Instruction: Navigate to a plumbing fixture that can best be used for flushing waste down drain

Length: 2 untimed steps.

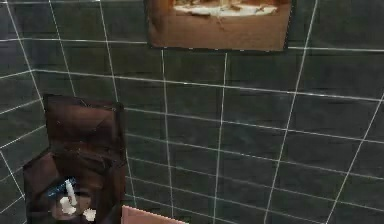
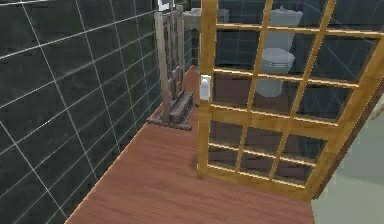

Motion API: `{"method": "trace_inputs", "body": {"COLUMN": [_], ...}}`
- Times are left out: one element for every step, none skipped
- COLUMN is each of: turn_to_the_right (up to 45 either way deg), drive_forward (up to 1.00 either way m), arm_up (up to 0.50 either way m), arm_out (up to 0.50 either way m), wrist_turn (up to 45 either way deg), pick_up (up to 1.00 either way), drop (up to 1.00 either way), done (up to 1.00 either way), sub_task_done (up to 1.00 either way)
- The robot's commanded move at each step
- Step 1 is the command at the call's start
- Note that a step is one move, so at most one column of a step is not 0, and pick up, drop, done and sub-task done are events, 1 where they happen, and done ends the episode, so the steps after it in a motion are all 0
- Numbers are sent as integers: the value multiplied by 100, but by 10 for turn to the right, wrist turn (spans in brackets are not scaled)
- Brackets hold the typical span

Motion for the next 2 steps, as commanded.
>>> {"method": "trace_inputs", "body": {"turn_to_the_right": [120, 0], "drive_forward": [0, 15], "arm_up": [0, 0], "arm_out": [0, 0], "wrist_turn": [0, 0], "pick_up": [0, 0], "drop": [0, 0], "done": [0, 0], "sub_task_done": [0, 0]}}
